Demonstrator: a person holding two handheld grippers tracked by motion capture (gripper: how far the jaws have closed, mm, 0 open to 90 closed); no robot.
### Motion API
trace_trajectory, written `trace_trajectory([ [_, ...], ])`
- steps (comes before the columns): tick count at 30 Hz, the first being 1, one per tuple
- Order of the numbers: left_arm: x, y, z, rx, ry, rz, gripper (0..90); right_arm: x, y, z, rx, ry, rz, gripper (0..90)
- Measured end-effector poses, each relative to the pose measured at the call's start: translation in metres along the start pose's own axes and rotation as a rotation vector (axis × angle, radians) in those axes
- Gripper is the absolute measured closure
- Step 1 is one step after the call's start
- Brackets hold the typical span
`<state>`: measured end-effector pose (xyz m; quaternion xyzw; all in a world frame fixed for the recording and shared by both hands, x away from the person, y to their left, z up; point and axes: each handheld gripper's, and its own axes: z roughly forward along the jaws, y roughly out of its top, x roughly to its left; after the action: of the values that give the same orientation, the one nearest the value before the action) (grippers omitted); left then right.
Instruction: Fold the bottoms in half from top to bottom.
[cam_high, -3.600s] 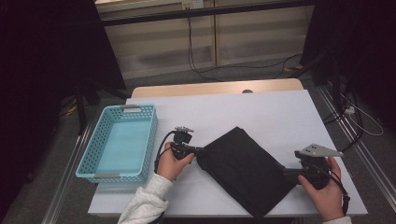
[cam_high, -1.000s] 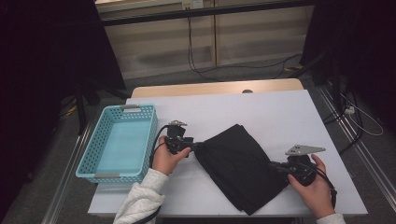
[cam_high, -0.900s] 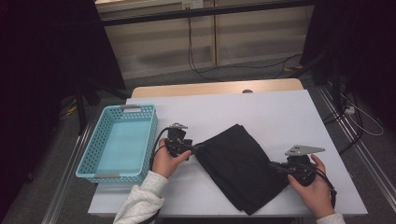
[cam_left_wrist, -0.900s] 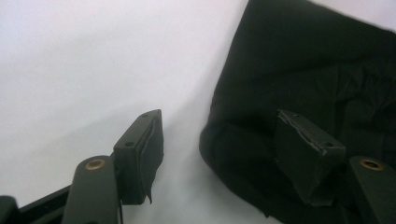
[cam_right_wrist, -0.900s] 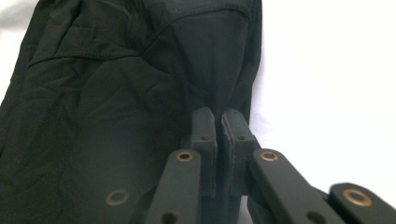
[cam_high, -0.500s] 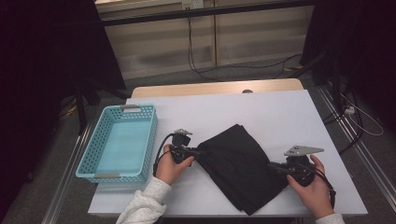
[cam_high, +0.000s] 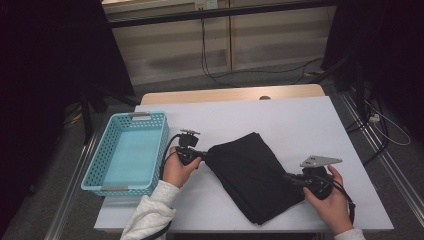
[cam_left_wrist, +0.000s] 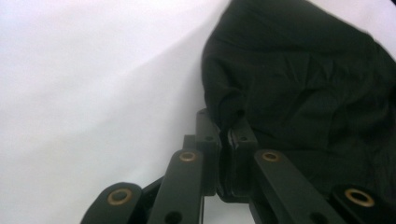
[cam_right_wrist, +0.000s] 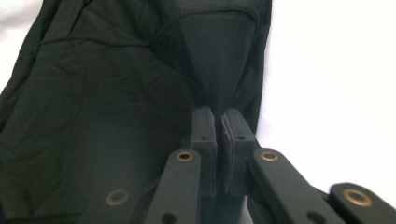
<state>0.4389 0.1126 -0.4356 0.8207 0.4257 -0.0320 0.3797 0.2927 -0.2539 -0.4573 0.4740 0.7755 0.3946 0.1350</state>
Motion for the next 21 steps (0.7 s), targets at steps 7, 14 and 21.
trace_trajectory([
  [7,0.011,0.003,0.003,-0.015,0.035,-0.026,85.5,0.008,0.009,0.016,-0.015,-0.036,-0.002,76.2],
  [14,0.009,0.0,0.006,-0.006,0.039,-0.001,85.4,0.013,0.007,0.012,-0.045,-0.09,0.002,43.7],
  [21,0.008,0.0,0.003,-0.015,0.039,0.019,85.3,0.014,0.002,0.008,-0.062,-0.109,0.033,31.4],
])
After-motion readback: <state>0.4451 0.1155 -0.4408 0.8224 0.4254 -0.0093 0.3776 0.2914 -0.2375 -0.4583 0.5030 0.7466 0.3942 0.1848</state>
